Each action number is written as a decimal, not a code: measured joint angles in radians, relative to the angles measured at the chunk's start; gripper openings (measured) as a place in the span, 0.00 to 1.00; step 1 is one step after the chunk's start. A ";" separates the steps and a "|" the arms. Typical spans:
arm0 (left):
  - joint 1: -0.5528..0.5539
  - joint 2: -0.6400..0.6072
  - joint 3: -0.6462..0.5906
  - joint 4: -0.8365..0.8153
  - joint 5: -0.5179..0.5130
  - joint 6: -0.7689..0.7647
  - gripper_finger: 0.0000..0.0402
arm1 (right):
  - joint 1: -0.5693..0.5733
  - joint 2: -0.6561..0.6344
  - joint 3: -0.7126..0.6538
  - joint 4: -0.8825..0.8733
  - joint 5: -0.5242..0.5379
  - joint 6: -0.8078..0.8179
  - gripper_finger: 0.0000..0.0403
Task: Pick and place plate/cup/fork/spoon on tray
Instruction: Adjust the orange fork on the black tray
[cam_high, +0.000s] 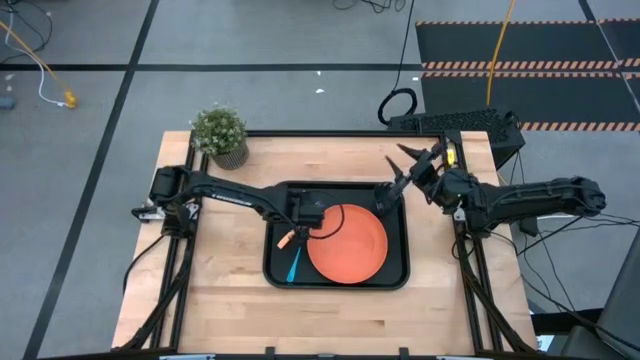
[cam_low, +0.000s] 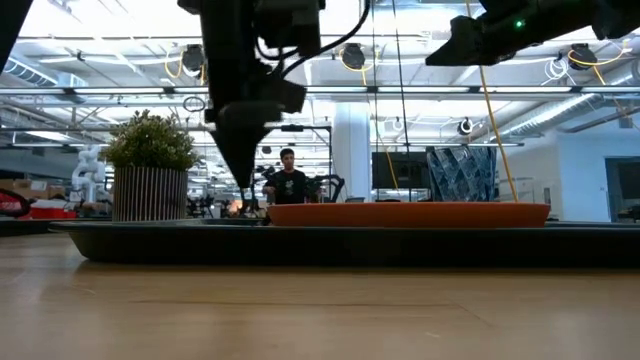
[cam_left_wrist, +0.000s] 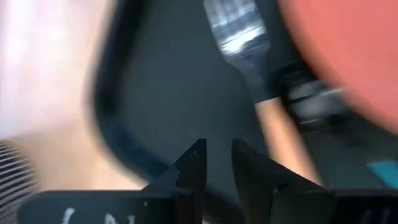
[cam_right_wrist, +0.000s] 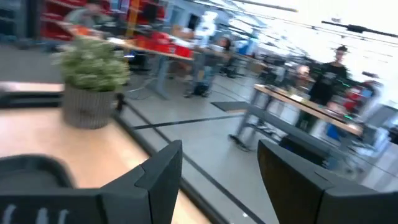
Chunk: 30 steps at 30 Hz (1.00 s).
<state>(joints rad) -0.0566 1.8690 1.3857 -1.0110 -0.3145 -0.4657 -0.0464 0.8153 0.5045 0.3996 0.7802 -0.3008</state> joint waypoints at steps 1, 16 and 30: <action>0.000 0.000 0.000 0.027 0.031 -0.008 0.20 | -0.007 -0.011 0.000 -0.001 0.021 0.003 0.50; -0.002 0.059 0.002 0.035 0.141 -0.148 0.20 | -0.020 -0.204 0.000 -0.102 0.084 -0.052 0.50; -0.023 0.061 0.002 0.030 0.149 -0.198 0.48 | -0.019 -0.238 0.000 -0.111 0.083 -0.017 0.50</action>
<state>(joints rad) -0.0792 1.9305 1.3872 -0.9813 -0.1657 -0.6640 -0.0658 0.5770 0.5045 0.2886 0.8635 -0.3181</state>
